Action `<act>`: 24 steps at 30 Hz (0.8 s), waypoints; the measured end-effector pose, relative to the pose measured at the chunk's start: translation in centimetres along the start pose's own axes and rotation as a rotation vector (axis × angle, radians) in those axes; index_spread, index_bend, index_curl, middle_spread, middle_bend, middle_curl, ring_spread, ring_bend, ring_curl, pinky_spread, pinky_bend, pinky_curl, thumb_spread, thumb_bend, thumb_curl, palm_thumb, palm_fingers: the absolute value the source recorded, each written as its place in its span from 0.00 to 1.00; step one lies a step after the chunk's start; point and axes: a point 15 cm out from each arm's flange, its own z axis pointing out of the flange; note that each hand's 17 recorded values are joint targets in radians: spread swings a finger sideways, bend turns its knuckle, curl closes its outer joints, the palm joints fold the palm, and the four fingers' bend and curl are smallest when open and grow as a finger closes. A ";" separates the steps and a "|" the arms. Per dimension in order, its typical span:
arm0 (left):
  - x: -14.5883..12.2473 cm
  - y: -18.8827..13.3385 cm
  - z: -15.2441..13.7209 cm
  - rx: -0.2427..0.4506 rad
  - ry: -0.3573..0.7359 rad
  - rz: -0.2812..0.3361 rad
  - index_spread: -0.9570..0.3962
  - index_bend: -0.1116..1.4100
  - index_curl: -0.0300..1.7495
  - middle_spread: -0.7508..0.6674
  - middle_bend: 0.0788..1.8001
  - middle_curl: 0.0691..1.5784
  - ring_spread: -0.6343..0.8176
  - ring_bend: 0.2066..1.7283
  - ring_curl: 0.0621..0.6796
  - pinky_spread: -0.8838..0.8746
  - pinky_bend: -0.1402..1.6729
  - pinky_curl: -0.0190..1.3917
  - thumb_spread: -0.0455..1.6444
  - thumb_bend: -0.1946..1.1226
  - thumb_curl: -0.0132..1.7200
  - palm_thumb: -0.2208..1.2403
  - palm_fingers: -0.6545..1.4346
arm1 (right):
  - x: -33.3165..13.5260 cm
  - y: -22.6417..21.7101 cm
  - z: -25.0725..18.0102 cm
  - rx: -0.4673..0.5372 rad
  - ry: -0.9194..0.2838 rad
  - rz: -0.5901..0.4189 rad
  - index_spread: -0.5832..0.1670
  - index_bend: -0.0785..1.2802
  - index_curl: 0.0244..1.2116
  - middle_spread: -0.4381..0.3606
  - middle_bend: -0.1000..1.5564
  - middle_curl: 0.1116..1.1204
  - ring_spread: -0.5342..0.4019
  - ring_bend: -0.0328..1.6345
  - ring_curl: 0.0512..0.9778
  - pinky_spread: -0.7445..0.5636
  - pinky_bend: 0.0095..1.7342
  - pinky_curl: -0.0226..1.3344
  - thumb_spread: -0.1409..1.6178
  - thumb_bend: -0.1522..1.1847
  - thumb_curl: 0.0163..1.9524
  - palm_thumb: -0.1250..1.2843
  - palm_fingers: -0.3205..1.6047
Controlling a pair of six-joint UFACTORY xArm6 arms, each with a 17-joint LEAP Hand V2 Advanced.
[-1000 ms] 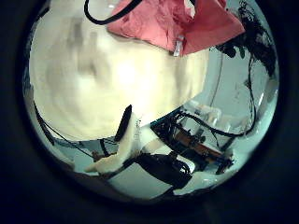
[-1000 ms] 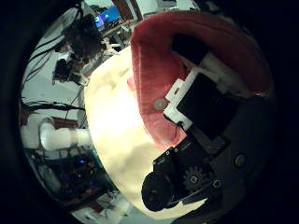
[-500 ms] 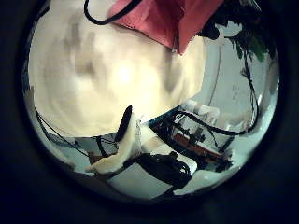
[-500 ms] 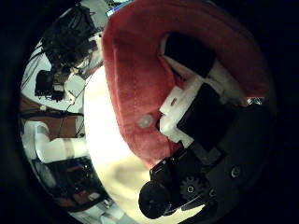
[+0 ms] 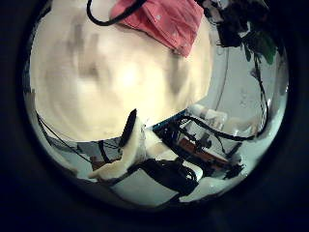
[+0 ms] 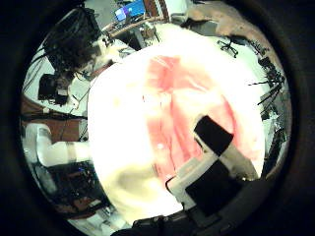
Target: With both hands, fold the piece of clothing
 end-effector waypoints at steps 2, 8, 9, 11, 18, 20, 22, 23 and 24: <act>0.7 -0.2 0.1 -0.007 -0.005 0.005 0.77 0.18 0.17 0.80 0.06 0.12 0.82 0.11 0.27 0.81 0.21 0.24 0.69 0.13 0.21 0.42 0.29 | 1.5 0.2 -1.8 0.027 0.000 0.035 0.27 0.29 0.37 0.42 0.38 0.29 0.42 0.55 0.33 0.65 0.60 0.36 0.71 0.10 0.25 0.65 0.21; 1.7 -0.5 -0.6 0.000 -0.017 0.026 0.77 0.18 0.17 0.80 0.06 0.12 0.82 0.11 0.27 0.81 0.21 0.24 0.69 0.13 0.21 0.42 0.30 | 5.4 3.6 -6.9 0.010 0.006 0.143 0.26 0.29 0.35 0.43 0.36 0.28 0.47 0.51 0.30 0.76 0.55 0.32 0.68 0.11 0.27 0.70 0.25; 2.2 -0.6 -0.8 -0.001 -0.022 0.037 0.77 0.18 0.17 0.80 0.06 0.12 0.82 0.11 0.27 0.81 0.21 0.24 0.69 0.13 0.21 0.42 0.30 | 5.6 4.3 -7.6 -0.003 0.000 0.158 0.27 0.29 0.35 0.43 0.36 0.28 0.47 0.51 0.29 0.78 0.54 0.31 0.68 0.11 0.27 0.71 0.25; 2.8 -0.7 -1.5 0.005 -0.030 0.051 0.77 0.18 0.17 0.80 0.06 0.12 0.82 0.11 0.27 0.81 0.21 0.24 0.69 0.13 0.21 0.42 0.30 | 5.8 6.8 -9.1 -0.060 -0.029 0.207 0.28 0.30 0.35 0.44 0.36 0.28 0.52 0.48 0.28 0.82 0.52 0.30 0.67 0.10 0.27 0.71 0.25; 6.5 -0.9 -2.5 -0.027 -0.056 0.109 0.77 0.18 0.18 0.79 0.06 0.12 0.82 0.11 0.27 0.81 0.21 0.24 0.68 0.13 0.21 0.42 0.30 | 6.8 16.3 -14.8 -0.253 -0.096 0.389 0.34 0.27 0.34 0.54 0.32 0.25 0.69 0.40 0.22 0.88 0.43 0.24 0.66 0.10 0.29 0.72 0.19; 7.0 -0.9 -2.7 -0.025 -0.060 0.118 0.77 0.18 0.18 0.79 0.06 0.13 0.81 0.11 0.27 0.81 0.21 0.24 0.69 0.13 0.21 0.42 0.30 | 6.4 18.3 -16.6 -0.285 -0.104 0.420 0.36 0.26 0.33 0.56 0.31 0.25 0.72 0.38 0.21 0.88 0.40 0.23 0.65 0.10 0.29 0.72 0.18; 8.3 -1.2 -2.5 -0.028 -0.061 0.137 0.77 0.18 0.18 0.79 0.06 0.13 0.81 0.11 0.27 0.81 0.21 0.24 0.69 0.13 0.21 0.42 0.30 | 5.7 21.2 -17.0 -0.342 -0.122 0.453 0.36 0.25 0.32 0.57 0.30 0.24 0.74 0.36 0.20 0.87 0.38 0.22 0.66 0.10 0.29 0.70 0.18; 9.3 -1.4 -2.2 -0.035 -0.062 0.152 0.77 0.18 0.18 0.79 0.06 0.13 0.81 0.11 0.27 0.81 0.21 0.24 0.69 0.13 0.21 0.42 0.30 | 5.6 22.6 -17.2 -0.365 -0.126 0.472 0.36 0.25 0.32 0.58 0.29 0.24 0.75 0.36 0.19 0.87 0.37 0.21 0.66 0.10 0.29 0.70 0.18; 10.4 -1.7 -2.0 -0.039 -0.068 0.166 0.77 0.18 0.18 0.79 0.06 0.13 0.81 0.11 0.27 0.81 0.21 0.24 0.69 0.13 0.21 0.42 0.30 | 5.4 23.7 -17.5 -0.378 -0.127 0.490 0.36 0.24 0.32 0.59 0.28 0.23 0.76 0.35 0.19 0.87 0.36 0.21 0.66 0.10 0.29 0.70 0.18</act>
